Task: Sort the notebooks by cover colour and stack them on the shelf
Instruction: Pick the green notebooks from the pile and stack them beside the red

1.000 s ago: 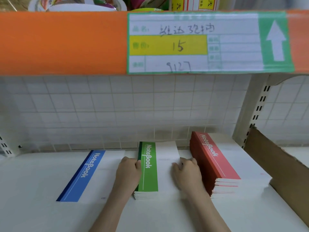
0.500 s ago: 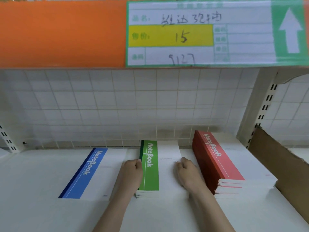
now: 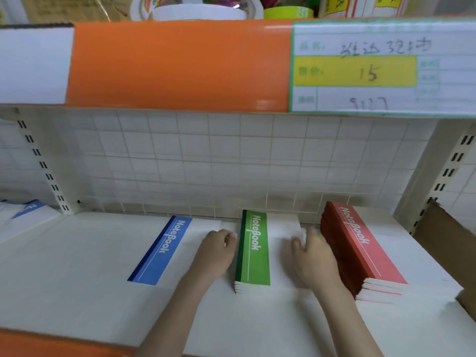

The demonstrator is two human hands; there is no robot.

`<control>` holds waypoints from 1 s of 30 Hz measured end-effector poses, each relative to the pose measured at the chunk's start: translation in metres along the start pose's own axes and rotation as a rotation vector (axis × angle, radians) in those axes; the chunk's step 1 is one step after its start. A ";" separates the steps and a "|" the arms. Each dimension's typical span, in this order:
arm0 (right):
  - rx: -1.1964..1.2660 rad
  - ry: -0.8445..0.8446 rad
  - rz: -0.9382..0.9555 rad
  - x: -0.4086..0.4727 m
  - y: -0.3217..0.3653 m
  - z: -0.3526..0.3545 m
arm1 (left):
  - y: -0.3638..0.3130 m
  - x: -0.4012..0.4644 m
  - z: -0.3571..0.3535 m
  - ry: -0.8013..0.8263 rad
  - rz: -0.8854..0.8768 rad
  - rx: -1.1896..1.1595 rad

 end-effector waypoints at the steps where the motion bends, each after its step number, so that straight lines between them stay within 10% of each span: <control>1: -0.019 -0.024 0.047 -0.004 0.012 0.002 | 0.003 -0.002 0.007 -0.020 -0.011 0.033; 30: 0.148 0.574 0.704 -0.274 0.299 -0.195 | 0.235 -0.192 0.323 -0.318 0.378 0.437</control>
Point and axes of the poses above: each hand's wrist, its own x-axis towards the middle knuckle, its own z-axis out of the back of the hand, y = z × x, the point moved 2 cm from there along x, towards the middle knuckle, and after that the axes turned 8 degrees about -y, right-handed, at the moved point
